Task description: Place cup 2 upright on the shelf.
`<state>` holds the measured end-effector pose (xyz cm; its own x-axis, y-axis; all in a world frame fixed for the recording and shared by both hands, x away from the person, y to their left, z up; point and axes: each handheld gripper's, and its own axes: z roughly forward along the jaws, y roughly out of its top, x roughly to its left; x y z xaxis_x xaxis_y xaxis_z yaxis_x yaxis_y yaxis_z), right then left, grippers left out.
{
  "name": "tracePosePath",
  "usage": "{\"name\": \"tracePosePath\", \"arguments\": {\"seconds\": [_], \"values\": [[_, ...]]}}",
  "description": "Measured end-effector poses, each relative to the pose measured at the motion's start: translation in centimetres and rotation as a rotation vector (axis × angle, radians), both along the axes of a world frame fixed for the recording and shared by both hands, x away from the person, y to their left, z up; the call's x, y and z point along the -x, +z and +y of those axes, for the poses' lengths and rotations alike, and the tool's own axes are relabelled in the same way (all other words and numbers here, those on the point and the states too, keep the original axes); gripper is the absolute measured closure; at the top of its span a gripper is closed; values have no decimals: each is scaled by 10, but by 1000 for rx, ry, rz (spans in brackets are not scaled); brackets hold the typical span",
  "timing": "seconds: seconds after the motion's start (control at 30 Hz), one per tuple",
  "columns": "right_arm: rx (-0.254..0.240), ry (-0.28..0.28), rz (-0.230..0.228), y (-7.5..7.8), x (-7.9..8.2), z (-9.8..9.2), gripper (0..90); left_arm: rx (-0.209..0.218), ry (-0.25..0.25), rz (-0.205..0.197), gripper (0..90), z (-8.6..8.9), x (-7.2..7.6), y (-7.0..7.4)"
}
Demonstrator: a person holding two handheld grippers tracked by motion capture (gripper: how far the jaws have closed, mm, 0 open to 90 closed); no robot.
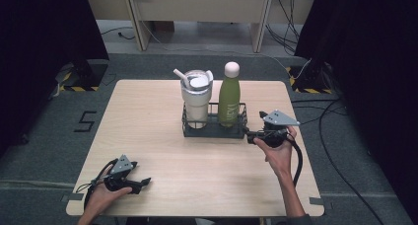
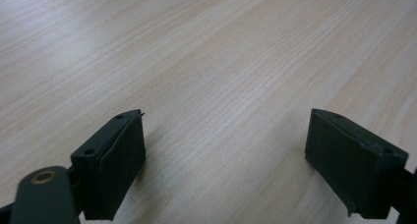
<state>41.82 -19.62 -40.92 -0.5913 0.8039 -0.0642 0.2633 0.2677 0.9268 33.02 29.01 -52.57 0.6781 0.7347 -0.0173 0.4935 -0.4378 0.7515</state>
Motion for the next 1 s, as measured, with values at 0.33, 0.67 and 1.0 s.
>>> {"name": "tracePosePath", "arguments": {"seconds": [0.33,0.67,1.0], "values": [[9,-12,-24,-4,10,-1,153,0,0,0,145,0,0,0],[25,-6,-14,-14,22,-1,153,-1,0,0,145,0,0,0],[56,-28,8,-24,30,-7,154,0,-2,1,145,0,0,0]]}}
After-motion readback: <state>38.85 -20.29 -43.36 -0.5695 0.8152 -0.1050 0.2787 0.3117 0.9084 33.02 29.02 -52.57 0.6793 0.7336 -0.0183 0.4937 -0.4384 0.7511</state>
